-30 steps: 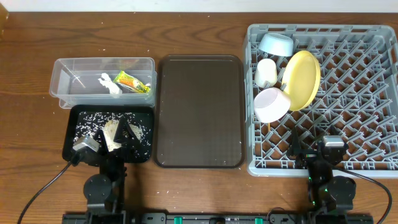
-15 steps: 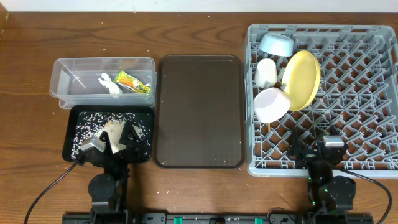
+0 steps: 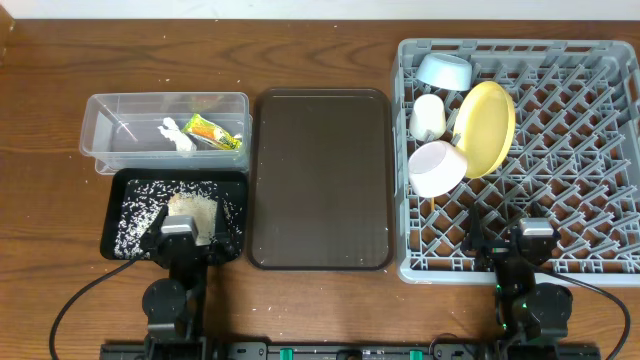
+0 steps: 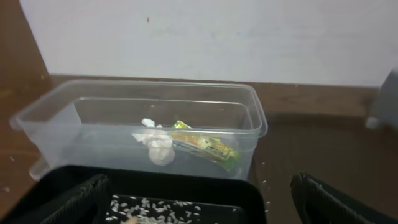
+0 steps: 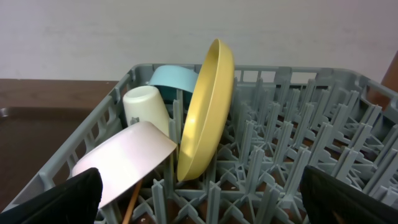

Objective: Sort waste into correct bins and load items into the dishwasher rack

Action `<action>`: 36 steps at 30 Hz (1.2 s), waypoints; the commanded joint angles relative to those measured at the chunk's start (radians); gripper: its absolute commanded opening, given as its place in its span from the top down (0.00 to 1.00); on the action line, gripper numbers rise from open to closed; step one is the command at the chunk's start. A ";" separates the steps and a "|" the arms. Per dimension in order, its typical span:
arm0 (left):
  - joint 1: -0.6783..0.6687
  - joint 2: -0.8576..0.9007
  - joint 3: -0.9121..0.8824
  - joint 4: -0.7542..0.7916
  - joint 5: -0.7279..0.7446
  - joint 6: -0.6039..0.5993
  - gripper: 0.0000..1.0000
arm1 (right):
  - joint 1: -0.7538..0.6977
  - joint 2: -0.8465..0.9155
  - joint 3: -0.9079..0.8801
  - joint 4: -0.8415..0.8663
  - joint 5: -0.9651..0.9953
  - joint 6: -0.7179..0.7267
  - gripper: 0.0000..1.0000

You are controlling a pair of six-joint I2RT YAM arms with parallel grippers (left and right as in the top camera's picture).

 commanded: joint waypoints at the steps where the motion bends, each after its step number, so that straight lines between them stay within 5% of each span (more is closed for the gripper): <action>1: 0.004 -0.010 -0.019 -0.037 -0.003 0.092 0.05 | -0.009 -0.007 -0.004 -0.002 -0.004 -0.015 0.01; 36: -0.051 -0.007 -0.019 -0.037 -0.002 0.008 0.05 | -0.009 -0.007 -0.004 -0.002 -0.004 -0.015 0.01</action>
